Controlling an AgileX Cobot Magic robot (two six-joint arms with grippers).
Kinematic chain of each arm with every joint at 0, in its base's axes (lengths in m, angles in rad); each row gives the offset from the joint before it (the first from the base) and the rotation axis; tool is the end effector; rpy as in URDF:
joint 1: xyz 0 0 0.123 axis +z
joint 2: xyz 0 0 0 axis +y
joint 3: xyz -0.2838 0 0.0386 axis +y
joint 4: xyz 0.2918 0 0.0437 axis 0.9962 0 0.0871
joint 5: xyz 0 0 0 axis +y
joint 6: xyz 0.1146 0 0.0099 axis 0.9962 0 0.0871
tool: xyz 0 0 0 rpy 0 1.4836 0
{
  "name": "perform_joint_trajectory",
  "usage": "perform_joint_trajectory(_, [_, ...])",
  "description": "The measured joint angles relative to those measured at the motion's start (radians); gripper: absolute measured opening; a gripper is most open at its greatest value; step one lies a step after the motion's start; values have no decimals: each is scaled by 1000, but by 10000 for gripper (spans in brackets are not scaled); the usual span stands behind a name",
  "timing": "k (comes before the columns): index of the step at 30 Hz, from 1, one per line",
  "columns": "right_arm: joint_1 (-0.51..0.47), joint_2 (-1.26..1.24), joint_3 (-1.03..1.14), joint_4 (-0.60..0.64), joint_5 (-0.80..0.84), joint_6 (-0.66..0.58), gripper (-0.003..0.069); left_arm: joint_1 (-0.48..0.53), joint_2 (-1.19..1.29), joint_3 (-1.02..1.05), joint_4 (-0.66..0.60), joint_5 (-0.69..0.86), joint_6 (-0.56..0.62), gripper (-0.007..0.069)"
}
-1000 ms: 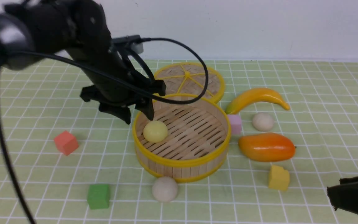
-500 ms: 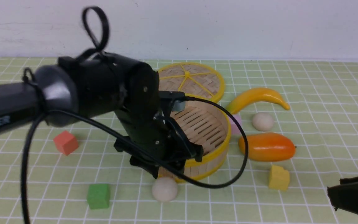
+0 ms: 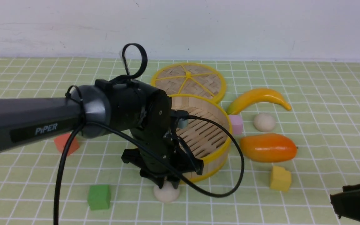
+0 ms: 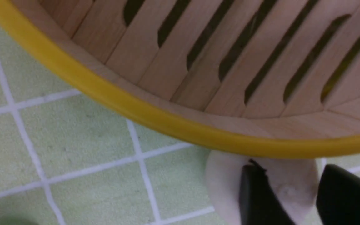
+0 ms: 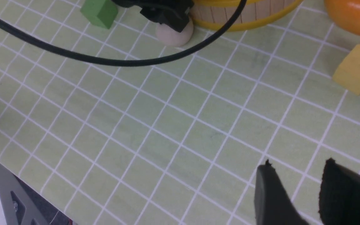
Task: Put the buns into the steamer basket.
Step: Use the left arm to grab a steamed stuffed bun, then use the left arm to put the steamed stuffed bun into the steamer
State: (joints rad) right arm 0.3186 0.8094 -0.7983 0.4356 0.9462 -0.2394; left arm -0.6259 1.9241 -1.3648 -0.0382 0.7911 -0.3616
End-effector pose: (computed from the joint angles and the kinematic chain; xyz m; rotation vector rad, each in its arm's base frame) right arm 0.1755 0.0994 0.3162 -0.5143 2.3519 0.5793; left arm 0.3545 -0.2601 0.1485 0.3465 2.8539 -0.2509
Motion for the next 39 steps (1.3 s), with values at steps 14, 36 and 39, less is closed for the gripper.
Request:
perform_joint_trajectory(14, [0,0,0,0,12,0,239,0,-99,-93,-15,144,0,-13])
perform_joint_trajectory(36, [0,0,0,-55,-121,33,239,0,57,-221,66,-55,-2,166])
perform_joint_trajectory(39, [0,20,-20,-83,-156,87,244,0,32,-221,70,-35,-2,283])
